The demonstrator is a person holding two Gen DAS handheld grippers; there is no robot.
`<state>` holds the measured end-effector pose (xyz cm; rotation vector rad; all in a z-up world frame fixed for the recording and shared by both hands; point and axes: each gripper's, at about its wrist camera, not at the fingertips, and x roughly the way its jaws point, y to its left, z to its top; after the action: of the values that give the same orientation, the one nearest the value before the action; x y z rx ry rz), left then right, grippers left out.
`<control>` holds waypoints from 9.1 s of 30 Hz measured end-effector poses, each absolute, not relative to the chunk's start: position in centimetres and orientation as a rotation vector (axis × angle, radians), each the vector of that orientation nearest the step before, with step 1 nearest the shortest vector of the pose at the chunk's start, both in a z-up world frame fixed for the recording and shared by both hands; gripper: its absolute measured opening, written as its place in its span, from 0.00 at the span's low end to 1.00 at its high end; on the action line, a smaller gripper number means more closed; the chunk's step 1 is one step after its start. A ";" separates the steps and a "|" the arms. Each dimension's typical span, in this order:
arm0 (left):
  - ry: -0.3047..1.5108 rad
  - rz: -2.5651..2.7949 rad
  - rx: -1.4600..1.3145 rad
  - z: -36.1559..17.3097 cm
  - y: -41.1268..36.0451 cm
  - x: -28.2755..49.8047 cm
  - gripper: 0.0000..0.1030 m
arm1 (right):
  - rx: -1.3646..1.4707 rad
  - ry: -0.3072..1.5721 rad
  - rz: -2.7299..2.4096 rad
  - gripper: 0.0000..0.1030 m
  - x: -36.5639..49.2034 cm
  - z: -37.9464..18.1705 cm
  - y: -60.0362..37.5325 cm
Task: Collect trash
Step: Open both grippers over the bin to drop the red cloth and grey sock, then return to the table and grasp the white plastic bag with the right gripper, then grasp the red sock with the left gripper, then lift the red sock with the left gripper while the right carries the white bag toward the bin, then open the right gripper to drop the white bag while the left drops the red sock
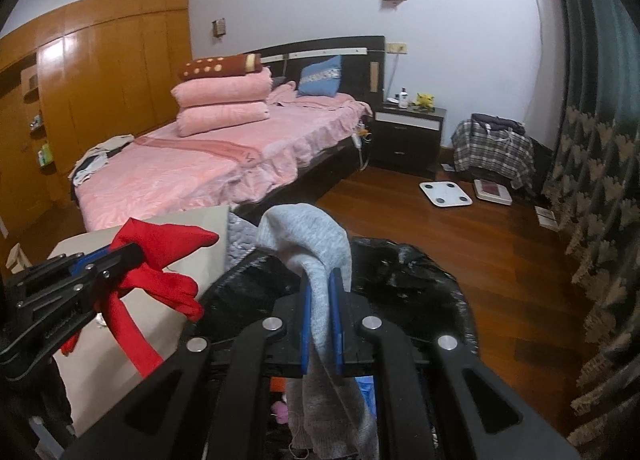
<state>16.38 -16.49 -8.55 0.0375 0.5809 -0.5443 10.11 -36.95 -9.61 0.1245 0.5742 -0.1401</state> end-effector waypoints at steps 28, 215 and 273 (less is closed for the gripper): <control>0.605 -0.526 0.017 -9.8 -15.8 17.9 0.88 | 0.135 0.619 -0.240 0.94 9.9 -12.2 -40.0; 0.732 -0.197 -0.139 -13.5 4.3 19.0 0.06 | 0.035 0.695 0.237 0.32 20.2 -15.1 -16.2; 0.557 -0.681 0.008 -6.0 -23.3 16.4 0.06 | 0.111 0.556 -0.218 0.32 9.7 -9.1 -41.3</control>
<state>16.44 -23.25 -5.98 0.0080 0.5572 -0.6815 9.72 -41.29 -9.10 0.1111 0.5564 -0.2180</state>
